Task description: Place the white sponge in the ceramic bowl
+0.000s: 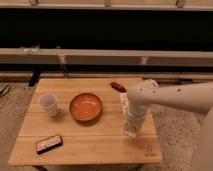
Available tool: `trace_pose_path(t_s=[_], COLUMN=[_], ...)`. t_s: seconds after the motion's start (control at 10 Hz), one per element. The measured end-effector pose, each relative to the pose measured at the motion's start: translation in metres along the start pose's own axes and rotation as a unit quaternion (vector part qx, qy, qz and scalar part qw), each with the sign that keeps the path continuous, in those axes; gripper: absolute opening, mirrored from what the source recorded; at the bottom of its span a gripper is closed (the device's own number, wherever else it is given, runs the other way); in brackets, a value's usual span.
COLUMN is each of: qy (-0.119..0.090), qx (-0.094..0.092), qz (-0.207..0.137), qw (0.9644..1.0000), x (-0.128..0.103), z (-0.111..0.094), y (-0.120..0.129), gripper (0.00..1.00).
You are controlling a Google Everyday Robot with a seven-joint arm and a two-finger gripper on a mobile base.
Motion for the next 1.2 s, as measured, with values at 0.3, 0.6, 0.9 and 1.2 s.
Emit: trace_pose_path(t_s=[0.3,0.6,0.9,1.2], qy=[0.021,0.028,0.022,0.009], qx=[0.023,0.031,0.038,0.040], qz=[-0.062,-0.130,-0.189,-0.230], qw=[0.9976,0.9906,0.9810,0.9724], x=[0.022,0.046,0.066,0.094], z=[-0.032,-0.035,-0.025,-0.009], y=[-0.060,-0.127,-0.183,-0.213], gripper=[0.00,0.00,0.00,0.02])
